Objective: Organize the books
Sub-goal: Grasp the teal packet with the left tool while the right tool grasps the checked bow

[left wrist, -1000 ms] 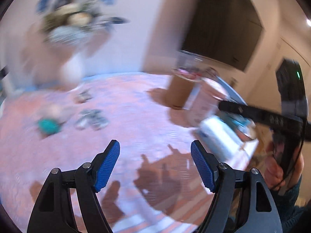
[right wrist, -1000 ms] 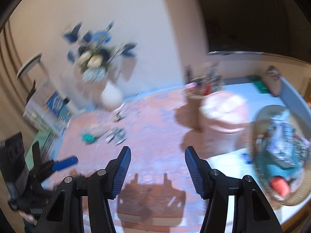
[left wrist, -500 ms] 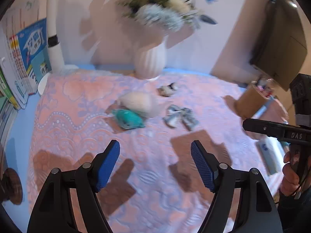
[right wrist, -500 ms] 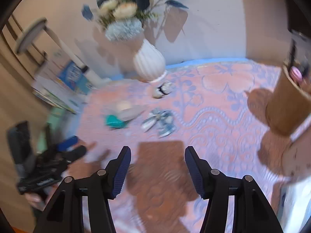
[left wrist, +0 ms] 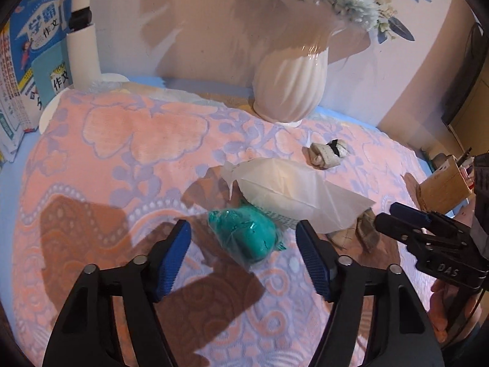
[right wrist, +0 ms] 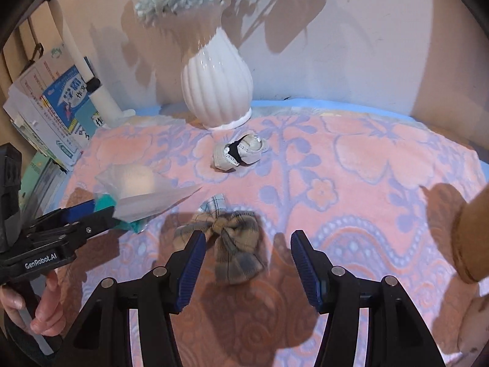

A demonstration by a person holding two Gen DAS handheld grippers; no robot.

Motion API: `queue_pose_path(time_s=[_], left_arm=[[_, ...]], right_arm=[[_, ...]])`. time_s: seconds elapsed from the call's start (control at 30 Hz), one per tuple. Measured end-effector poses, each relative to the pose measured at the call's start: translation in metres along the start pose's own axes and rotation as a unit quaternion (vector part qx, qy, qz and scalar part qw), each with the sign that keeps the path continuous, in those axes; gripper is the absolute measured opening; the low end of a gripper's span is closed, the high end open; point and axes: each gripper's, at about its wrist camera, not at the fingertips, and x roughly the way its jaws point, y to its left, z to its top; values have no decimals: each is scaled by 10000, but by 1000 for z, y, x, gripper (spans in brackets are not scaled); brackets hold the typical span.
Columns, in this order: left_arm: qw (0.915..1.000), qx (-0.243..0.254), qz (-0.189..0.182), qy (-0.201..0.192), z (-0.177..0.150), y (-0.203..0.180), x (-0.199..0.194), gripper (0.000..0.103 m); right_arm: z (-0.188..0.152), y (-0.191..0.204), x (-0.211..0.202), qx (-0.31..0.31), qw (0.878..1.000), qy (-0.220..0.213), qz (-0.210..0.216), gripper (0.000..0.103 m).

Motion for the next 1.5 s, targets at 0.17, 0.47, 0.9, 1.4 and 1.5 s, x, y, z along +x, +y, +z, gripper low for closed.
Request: queue_pose_path(time_s=[0.17, 0.47, 0.9, 1.4, 1.5], left_arm=[[9998, -70, -153, 65, -1, 3, 8, 51], [9997, 14, -230, 45, -6, -1, 10, 40], [9997, 245, -73, -12, -6, -11, 4, 32], [9970, 663, -106, -378, -40, -53, -61, 32], [9960, 752, -251, -408, -53, -66, -75, 32]], right_arm=[[0, 11, 14, -57, 9999, 80, 109, 56], [3, 29, 29, -227, 9997, 62, 40, 56], [-3, 41, 30, -540, 9980, -130, -314, 35], [-46, 29, -45, -226, 9992, -126, -301, 31], [-62, 15, -63, 61, 9999, -7, -115, 31]])
